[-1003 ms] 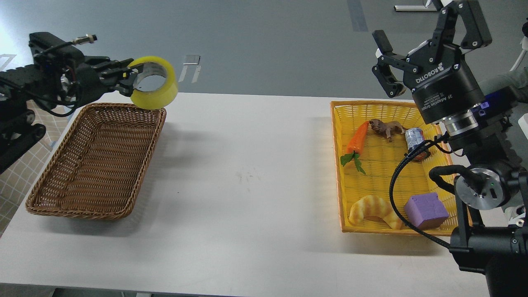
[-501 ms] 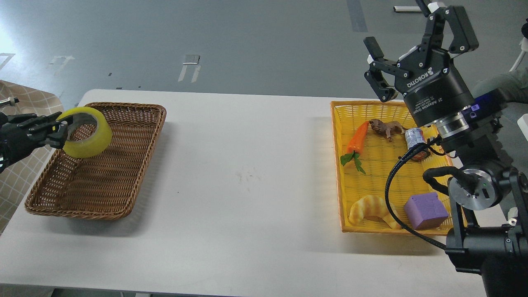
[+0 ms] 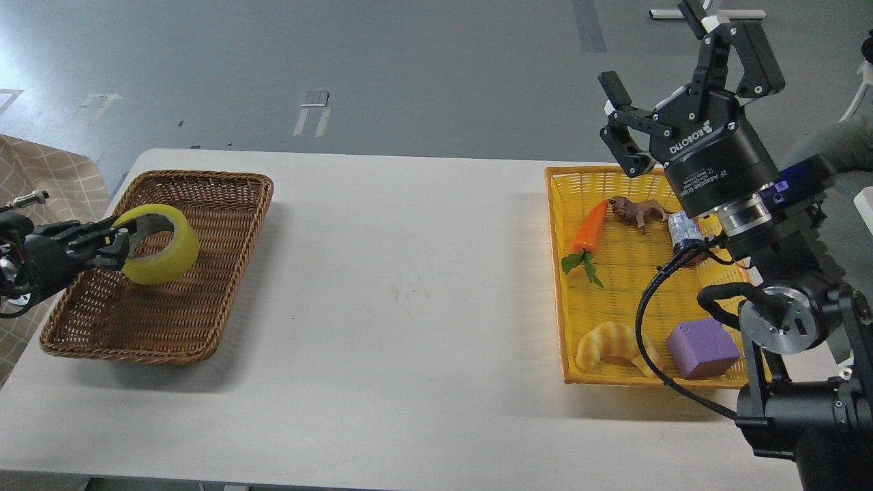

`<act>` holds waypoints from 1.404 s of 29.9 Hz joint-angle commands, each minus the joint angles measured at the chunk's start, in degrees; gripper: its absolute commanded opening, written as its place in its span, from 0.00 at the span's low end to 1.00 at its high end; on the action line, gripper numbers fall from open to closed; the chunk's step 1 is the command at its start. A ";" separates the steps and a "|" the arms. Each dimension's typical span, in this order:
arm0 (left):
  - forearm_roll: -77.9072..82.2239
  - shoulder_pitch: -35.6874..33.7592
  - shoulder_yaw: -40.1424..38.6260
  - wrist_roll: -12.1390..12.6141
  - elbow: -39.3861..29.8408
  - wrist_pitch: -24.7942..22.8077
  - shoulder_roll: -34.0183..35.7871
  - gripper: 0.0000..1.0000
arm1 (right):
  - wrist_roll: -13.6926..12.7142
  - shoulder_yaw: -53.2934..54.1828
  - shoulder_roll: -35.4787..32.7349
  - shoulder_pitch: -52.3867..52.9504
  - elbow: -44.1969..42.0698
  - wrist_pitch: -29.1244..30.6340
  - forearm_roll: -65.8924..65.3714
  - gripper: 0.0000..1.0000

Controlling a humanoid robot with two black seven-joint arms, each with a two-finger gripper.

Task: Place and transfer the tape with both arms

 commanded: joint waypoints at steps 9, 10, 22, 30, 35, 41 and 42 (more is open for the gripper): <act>-4.75 -0.33 1.10 0.01 0.47 1.10 -1.97 0.86 | 0.00 0.00 0.00 -0.27 0.17 0.00 -0.04 1.00; -4.84 -0.42 1.10 0.01 1.09 0.75 -2.06 0.87 | 0.00 0.00 0.00 -0.53 0.34 0.00 -0.04 1.00; -20.45 -4.35 0.92 0.01 1.71 0.39 -2.15 0.98 | 0.00 0.00 0.00 -0.63 0.08 0.18 -0.13 1.00; -38.56 -10.61 0.40 0.01 -3.73 0.22 -7.50 0.98 | 0.09 -0.08 -4.03 -0.19 -0.97 0.27 -0.57 1.00; -51.91 -11.57 -0.13 0.01 -12.33 -2.58 -8.56 0.98 | 0.09 -0.08 -4.66 -0.01 -1.67 0.27 -3.29 1.00; -71.70 -16.93 -0.22 0.01 -20.08 -10.84 -9.79 0.98 | 0.09 -0.08 -4.66 1.30 -2.38 0.27 -4.52 1.00; -72.95 -17.64 -0.22 0.01 -20.44 -11.81 -10.06 0.98 | 0.09 -0.08 -4.66 1.57 -2.46 0.27 -4.52 1.00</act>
